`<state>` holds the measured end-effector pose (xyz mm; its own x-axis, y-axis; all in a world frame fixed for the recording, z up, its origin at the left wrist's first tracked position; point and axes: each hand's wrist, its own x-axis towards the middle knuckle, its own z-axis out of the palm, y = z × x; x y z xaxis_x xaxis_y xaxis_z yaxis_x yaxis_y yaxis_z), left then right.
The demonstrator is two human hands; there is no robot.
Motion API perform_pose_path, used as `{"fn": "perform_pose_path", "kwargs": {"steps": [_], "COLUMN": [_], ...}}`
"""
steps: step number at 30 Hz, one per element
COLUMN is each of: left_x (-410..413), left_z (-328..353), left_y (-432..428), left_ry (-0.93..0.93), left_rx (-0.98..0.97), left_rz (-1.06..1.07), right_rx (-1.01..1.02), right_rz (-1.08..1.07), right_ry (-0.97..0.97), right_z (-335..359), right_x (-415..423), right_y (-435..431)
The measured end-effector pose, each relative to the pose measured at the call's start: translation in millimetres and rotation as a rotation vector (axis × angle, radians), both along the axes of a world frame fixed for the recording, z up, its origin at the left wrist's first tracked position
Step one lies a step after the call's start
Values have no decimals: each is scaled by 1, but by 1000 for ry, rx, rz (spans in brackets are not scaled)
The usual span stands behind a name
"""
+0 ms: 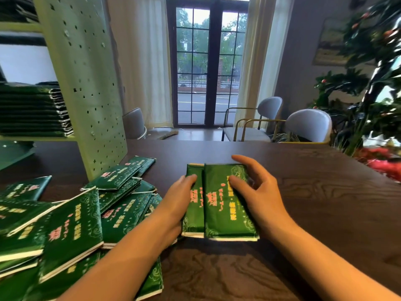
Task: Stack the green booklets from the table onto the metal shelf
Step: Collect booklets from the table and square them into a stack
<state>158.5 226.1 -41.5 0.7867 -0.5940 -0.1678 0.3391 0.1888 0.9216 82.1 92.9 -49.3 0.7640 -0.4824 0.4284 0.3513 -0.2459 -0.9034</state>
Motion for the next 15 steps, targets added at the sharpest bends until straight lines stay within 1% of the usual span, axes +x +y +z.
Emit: {"fn": "perform_pose_path", "kwargs": {"steps": [2, 5, 7, 10, 12, 15], "left_x": [-4, -8, -6, 3, 13, 34], "left_z": [0, -4, -6, -4, -2, 0], "left_y": [-3, -4, -3, -1, 2, 13], "left_ry": [40, -92, -144, -143, -104, -19], "left_rx": [-63, -34, 22, 47, 33, -18], "left_rz": [-56, -67, -3, 147, 252, 428], "right_rx": [-45, -170, -262, -209, -206, -407], "right_rz": [-1, -30, -65, -72, -85, -48], "right_ry": [-30, -14, 36, 128, 270, 629], "right_z": [-3, -8, -11, -5, 4, 16], "right_x": [2, 10, 20, 40, 57, 76], "right_y": [8, 15, 15, 11, 3, -7]}}
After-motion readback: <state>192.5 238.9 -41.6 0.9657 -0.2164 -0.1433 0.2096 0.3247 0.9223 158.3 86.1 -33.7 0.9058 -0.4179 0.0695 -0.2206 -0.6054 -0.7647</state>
